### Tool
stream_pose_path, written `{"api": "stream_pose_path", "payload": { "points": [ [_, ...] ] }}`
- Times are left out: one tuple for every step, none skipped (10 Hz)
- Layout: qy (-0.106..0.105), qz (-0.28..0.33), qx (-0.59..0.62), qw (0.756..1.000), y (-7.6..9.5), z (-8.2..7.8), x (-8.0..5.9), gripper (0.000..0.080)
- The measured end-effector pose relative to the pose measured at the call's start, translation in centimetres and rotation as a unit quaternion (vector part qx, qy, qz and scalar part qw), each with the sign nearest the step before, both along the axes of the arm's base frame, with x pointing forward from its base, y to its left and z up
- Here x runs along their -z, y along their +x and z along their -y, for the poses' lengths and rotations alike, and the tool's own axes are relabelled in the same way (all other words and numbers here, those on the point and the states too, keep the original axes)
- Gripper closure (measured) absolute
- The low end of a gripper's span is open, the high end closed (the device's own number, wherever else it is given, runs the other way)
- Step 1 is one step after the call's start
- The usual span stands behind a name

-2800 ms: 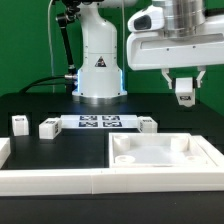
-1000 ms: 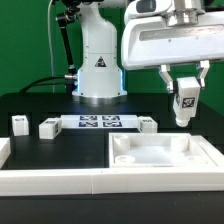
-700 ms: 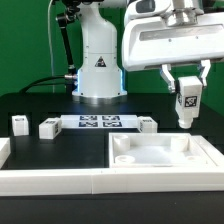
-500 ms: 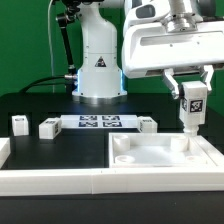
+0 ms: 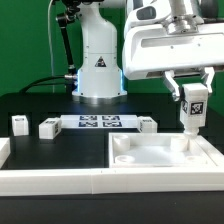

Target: Assemble square table

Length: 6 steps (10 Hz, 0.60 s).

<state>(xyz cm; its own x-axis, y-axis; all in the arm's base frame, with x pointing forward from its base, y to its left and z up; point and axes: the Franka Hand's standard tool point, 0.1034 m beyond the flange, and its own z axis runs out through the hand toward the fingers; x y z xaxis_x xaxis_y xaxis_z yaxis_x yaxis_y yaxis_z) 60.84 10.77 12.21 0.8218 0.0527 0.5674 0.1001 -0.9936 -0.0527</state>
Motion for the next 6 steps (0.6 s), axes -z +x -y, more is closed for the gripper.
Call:
{"api": "stream_pose_path", "payload": {
  "points": [
    [0.000,0.004,-0.002,1.000,0.8,-0.2,0.0,0.0508],
    [-0.001,0.006,-0.005,1.000,1.2,-0.3,0.2,0.0508],
    [-0.004,0.005,-0.008,1.000,1.4,-0.3,0.6,0.0508],
    [-0.006,0.004,-0.009,1.000,1.5,-0.2,0.9,0.0508],
    [-0.009,0.001,-0.013,1.000,1.6,0.0,1.7,0.0508],
    [-0.014,-0.002,-0.016,1.000,1.8,0.2,2.5,0.0508]
  ]
}}
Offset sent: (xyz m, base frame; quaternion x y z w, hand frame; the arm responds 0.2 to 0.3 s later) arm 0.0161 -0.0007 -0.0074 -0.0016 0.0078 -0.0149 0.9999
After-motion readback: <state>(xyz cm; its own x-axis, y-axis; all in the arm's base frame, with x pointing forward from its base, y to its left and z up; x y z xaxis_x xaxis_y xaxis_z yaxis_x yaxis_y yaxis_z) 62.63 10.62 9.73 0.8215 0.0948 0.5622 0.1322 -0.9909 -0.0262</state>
